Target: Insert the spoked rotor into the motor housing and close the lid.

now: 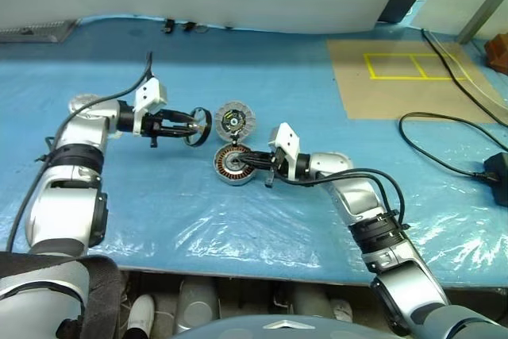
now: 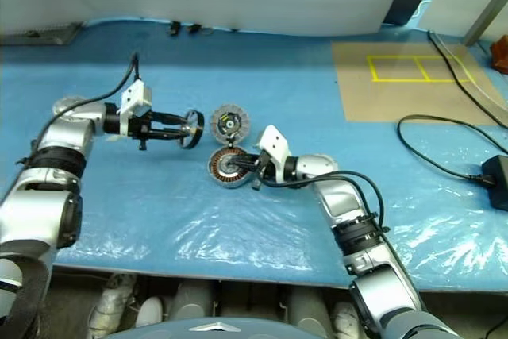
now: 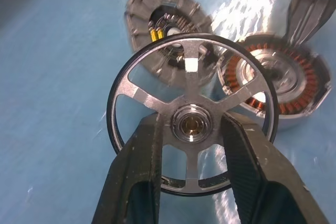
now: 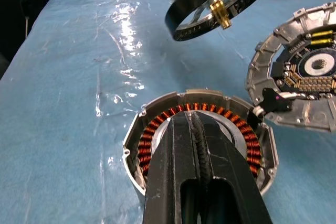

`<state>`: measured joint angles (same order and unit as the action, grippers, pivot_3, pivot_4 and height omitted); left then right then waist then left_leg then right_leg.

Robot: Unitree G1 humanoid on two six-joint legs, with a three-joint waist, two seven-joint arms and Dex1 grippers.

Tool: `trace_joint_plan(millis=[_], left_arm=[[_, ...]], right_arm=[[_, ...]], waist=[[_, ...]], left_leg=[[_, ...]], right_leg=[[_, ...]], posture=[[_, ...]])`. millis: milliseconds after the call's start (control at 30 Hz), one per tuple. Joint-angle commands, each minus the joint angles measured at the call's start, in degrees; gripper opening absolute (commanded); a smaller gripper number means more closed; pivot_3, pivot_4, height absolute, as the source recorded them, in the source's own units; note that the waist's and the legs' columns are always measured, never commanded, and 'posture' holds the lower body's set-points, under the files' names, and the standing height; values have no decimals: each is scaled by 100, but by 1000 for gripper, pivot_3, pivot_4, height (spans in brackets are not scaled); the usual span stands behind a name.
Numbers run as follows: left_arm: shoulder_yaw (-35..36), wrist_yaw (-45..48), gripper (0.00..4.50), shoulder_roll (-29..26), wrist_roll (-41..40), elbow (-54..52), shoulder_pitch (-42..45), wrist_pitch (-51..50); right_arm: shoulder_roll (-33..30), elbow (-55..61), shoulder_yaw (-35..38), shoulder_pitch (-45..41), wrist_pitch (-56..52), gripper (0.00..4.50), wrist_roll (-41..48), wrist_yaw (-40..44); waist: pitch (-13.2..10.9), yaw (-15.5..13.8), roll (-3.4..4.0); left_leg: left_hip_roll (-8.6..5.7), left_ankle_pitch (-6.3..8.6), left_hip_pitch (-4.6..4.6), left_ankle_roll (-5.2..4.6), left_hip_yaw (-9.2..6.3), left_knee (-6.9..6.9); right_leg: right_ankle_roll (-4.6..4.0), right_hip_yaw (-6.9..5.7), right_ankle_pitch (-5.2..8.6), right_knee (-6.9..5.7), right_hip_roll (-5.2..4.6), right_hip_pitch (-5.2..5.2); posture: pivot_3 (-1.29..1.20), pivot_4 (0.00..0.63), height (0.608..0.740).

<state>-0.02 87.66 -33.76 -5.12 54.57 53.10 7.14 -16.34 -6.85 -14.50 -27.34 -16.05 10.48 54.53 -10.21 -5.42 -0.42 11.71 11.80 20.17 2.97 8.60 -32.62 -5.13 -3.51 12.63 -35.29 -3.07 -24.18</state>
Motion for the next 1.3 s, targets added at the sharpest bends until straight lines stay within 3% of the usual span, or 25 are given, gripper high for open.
trace_joint_plan(millis=[33, 300, 1300], left_arm=[[123, 18, 1455, 115, -547, -1235, -415, -814], [54, -476, 1455, 449, -927, -2353, -914, -1669], [-553, -542, 1455, 481, -644, -2313, -1181, -1400]], right_arm=[[-153, 392, 195, 107, 7, 0, 230, 102], [-623, 512, 314, 413, 39, 0, 210, 176], [-928, 762, 507, 632, 22, 0, 420, 326]], waist=[[-1, -2, -1], [-1, -2, -2], [-1, 6, -1]], left_leg=[[1, 0, 0, 0, 0, 0], [0, 0, 5, -1, 0, -6], [0, 0, 9, -2, -1, 10]], right_leg=[[0, 0, 0, 0, 0, 0], [0, -1, 0, -1, 1, -1], [1, -5, 0, 23, 4, 0]], posture=[[0, 150, 740], [0, 150, 740], [0, 150, 740]])
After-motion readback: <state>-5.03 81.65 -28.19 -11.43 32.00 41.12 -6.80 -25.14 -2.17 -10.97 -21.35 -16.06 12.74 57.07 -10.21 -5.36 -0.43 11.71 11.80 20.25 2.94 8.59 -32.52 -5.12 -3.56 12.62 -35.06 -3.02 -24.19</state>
